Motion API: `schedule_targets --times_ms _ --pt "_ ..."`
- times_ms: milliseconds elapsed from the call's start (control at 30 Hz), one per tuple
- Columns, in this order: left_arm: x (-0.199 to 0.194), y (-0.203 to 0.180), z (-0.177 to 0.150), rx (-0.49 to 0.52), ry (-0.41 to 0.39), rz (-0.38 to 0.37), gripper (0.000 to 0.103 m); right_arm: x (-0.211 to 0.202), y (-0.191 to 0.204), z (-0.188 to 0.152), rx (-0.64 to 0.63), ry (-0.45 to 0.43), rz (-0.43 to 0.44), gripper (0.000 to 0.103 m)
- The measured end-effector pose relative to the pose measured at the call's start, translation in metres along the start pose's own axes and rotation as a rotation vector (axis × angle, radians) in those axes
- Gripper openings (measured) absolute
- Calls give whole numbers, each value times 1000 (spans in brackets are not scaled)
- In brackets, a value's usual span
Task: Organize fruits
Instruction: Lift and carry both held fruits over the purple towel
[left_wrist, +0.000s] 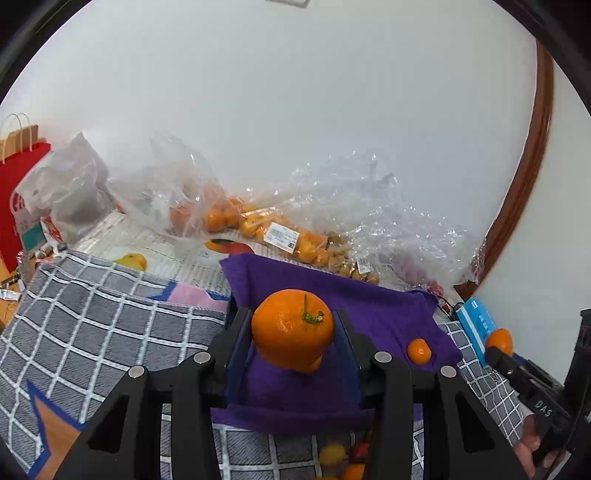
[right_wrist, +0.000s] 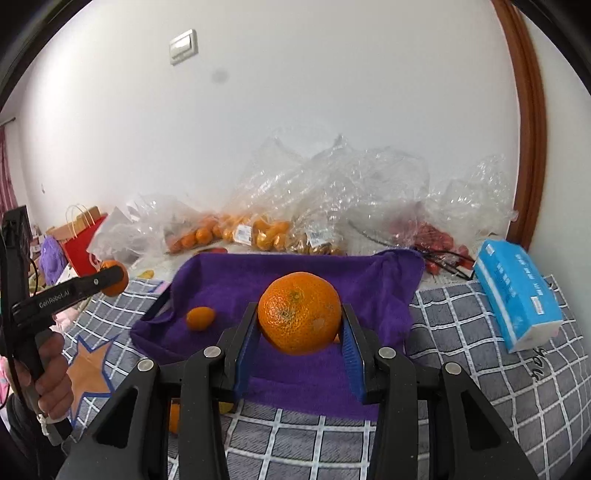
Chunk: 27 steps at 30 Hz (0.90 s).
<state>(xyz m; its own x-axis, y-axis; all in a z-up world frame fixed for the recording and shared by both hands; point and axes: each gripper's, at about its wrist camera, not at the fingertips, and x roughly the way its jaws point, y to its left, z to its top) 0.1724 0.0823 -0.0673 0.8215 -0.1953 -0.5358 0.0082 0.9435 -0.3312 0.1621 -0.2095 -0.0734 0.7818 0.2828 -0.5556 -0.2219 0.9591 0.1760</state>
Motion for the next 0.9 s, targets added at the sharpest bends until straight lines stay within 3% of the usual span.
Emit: schedule_targets --times_ms 200,467,700,900 --pt "35 0 5 14 29 33 42 29 -12 -9 37 24 -7 42" --pt "63 18 -6 -27 63 17 42 53 -37 -20 130 103 -12 42" --pt "71 26 -9 -97 76 -36 42 56 -42 -22 140 86 -35 42" --pt "69 32 -10 -122 54 -16 42 59 -41 -25 138 71 -34 42"
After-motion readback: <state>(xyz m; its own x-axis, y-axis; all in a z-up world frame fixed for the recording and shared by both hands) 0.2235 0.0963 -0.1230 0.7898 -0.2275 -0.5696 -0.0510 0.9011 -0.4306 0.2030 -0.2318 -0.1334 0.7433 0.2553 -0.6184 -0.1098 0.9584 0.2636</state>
